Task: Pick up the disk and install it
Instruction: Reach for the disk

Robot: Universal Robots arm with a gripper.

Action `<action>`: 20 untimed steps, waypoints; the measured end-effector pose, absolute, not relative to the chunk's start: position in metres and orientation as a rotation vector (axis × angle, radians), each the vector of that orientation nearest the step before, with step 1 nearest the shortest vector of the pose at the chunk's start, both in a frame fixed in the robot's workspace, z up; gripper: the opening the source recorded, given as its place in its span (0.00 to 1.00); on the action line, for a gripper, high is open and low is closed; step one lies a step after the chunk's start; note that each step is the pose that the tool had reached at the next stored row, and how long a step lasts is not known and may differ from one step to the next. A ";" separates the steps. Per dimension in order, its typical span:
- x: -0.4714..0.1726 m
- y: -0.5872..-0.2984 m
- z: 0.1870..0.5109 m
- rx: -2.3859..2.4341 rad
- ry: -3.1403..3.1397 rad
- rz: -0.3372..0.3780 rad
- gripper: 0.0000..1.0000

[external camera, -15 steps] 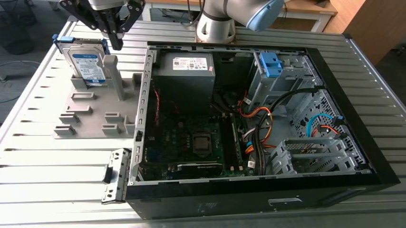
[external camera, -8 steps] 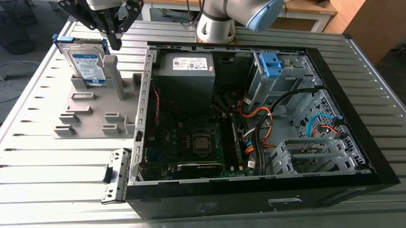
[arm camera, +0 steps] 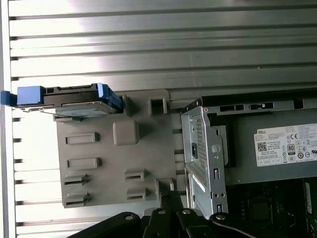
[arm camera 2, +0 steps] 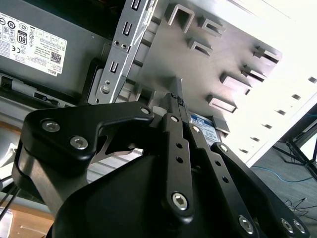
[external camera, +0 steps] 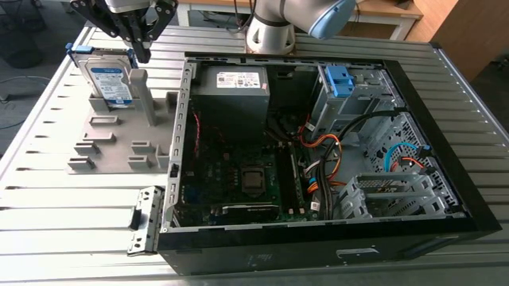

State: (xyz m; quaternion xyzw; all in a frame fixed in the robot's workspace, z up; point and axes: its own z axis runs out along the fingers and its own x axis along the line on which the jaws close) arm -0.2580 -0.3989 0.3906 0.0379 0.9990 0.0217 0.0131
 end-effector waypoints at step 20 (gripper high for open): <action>-0.274 -0.396 0.386 0.118 3.113 0.066 0.11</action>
